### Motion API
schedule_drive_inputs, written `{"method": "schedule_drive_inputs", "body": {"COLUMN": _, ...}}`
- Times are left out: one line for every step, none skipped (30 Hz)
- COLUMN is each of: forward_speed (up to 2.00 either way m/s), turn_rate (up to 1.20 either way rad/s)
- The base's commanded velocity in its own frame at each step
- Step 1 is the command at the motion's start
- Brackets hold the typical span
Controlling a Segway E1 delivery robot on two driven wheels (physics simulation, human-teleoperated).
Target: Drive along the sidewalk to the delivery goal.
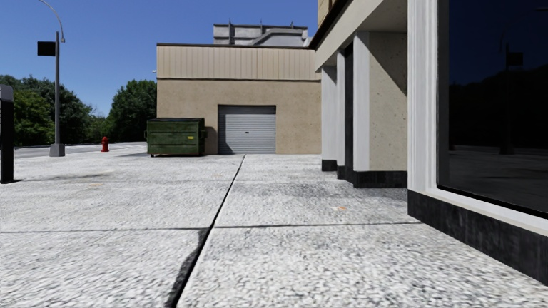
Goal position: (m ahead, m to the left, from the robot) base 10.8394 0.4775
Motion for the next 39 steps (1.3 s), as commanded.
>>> {"method": "schedule_drive_inputs", "body": {"forward_speed": 2.0, "turn_rate": 0.0}}
{"method": "schedule_drive_inputs", "body": {"forward_speed": 2.0, "turn_rate": 0.0}}
{"method": "schedule_drive_inputs", "body": {"forward_speed": 2.0, "turn_rate": 0.0}}
{"method": "schedule_drive_inputs", "body": {"forward_speed": 2.0, "turn_rate": 0.0}}
{"method": "schedule_drive_inputs", "body": {"forward_speed": 2.0, "turn_rate": 0.0}}
{"method": "schedule_drive_inputs", "body": {"forward_speed": 2.0, "turn_rate": 0.0}}
{"method": "schedule_drive_inputs", "body": {"forward_speed": 2.0, "turn_rate": 0.0}}
{"method": "schedule_drive_inputs", "body": {"forward_speed": 2.0, "turn_rate": 0.0}}
{"method": "schedule_drive_inputs", "body": {"forward_speed": 2.0, "turn_rate": 0.0}}
{"method": "schedule_drive_inputs", "body": {"forward_speed": 2.0, "turn_rate": 0.0}}
{"method": "schedule_drive_inputs", "body": {"forward_speed": 2.0, "turn_rate": 0.0}}
{"method": "schedule_drive_inputs", "body": {"forward_speed": 2.0, "turn_rate": 0.0}}
{"method": "schedule_drive_inputs", "body": {"forward_speed": 2.0, "turn_rate": 0.0}}
{"method": "schedule_drive_inputs", "body": {"forward_speed": 2.0, "turn_rate": 0.0}}
{"method": "schedule_drive_inputs", "body": {"forward_speed": 2.0, "turn_rate": 0.0}}
{"method": "schedule_drive_inputs", "body": {"forward_speed": 2.0, "turn_rate": 0.0}}
{"method": "schedule_drive_inputs", "body": {"forward_speed": 2.0, "turn_rate": 0.0}}
{"method": "schedule_drive_inputs", "body": {"forward_speed": 2.0, "turn_rate": 0.0}}
{"method": "schedule_drive_inputs", "body": {"forward_speed": 2.0, "turn_rate": 0.0}}
{"method": "schedule_drive_inputs", "body": {"forward_speed": 2.0, "turn_rate": 0.0}}
{"method": "schedule_drive_inputs", "body": {"forward_speed": 2.0, "turn_rate": 0.0}}
{"method": "schedule_drive_inputs", "body": {"forward_speed": 2.0, "turn_rate": 0.0}}
{"method": "schedule_drive_inputs", "body": {"forward_speed": 2.0, "turn_rate": 0.0}}
{"method": "schedule_drive_inputs", "body": {"forward_speed": 2.0, "turn_rate": 0.0}}
{"method": "schedule_drive_inputs", "body": {"forward_speed": 2.0, "turn_rate": 0.0}}
{"method": "schedule_drive_inputs", "body": {"forward_speed": 2.0, "turn_rate": 0.0}}
{"method": "schedule_drive_inputs", "body": {"forward_speed": 2.0, "turn_rate": 0.0}}
{"method": "schedule_drive_inputs", "body": {"forward_speed": 2.0, "turn_rate": 0.0}}
{"method": "schedule_drive_inputs", "body": {"forward_speed": 2.0, "turn_rate": 0.0}}
{"method": "schedule_drive_inputs", "body": {"forward_speed": 2.0, "turn_rate": 0.0}}
{"method": "schedule_drive_inputs", "body": {"forward_speed": 2.0, "turn_rate": 0.0}}
{"method": "schedule_drive_inputs", "body": {"forward_speed": 2.0, "turn_rate": 0.0}}
{"method": "schedule_drive_inputs", "body": {"forward_speed": 2.0, "turn_rate": 0.0}}
{"method": "schedule_drive_inputs", "body": {"forward_speed": 2.0, "turn_rate": 0.0}}
{"method": "schedule_drive_inputs", "body": {"forward_speed": 2.0, "turn_rate": 0.0}}
{"method": "schedule_drive_inputs", "body": {"forward_speed": 2.0, "turn_rate": 0.0}}
{"method": "schedule_drive_inputs", "body": {"forward_speed": 2.0, "turn_rate": 0.0}}
{"method": "schedule_drive_inputs", "body": {"forward_speed": 2.0, "turn_rate": 0.0}}
{"method": "schedule_drive_inputs", "body": {"forward_speed": 2.0, "turn_rate": 0.0}}
